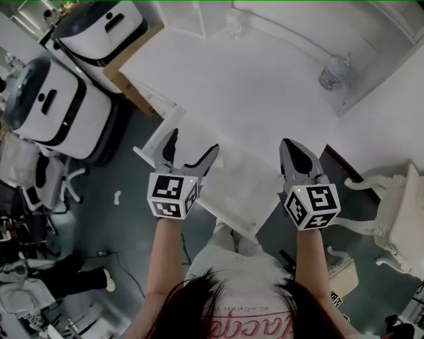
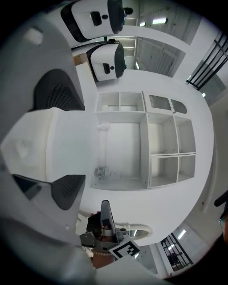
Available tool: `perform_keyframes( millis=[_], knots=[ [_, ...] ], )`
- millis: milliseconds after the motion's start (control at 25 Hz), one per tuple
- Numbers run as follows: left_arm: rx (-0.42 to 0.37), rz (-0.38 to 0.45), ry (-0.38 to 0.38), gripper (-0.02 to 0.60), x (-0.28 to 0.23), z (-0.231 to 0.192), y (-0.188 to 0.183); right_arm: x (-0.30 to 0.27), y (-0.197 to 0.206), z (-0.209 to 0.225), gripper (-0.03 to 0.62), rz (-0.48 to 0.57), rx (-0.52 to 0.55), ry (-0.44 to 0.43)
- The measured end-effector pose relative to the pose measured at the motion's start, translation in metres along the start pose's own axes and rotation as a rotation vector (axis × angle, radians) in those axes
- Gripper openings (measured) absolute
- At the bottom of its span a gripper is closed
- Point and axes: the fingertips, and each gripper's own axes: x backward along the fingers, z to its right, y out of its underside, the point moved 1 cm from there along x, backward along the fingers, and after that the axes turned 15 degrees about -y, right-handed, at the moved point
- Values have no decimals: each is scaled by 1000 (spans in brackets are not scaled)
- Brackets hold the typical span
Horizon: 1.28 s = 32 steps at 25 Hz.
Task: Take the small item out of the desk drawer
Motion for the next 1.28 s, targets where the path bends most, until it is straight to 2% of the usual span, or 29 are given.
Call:
perform_keyframes(
  millis=[640,960,1280],
  knots=[
    [-65,-239,117,422,-21,21,82,-5,61,10,2,-154,-73,26],
    [-91,-380,215,410,-36,27,126,-15,85,13,2,-216,-102,50],
    [-160,-532,321,420,-55,33,167,-21,95,14,2,-247,-119,68]
  ],
)
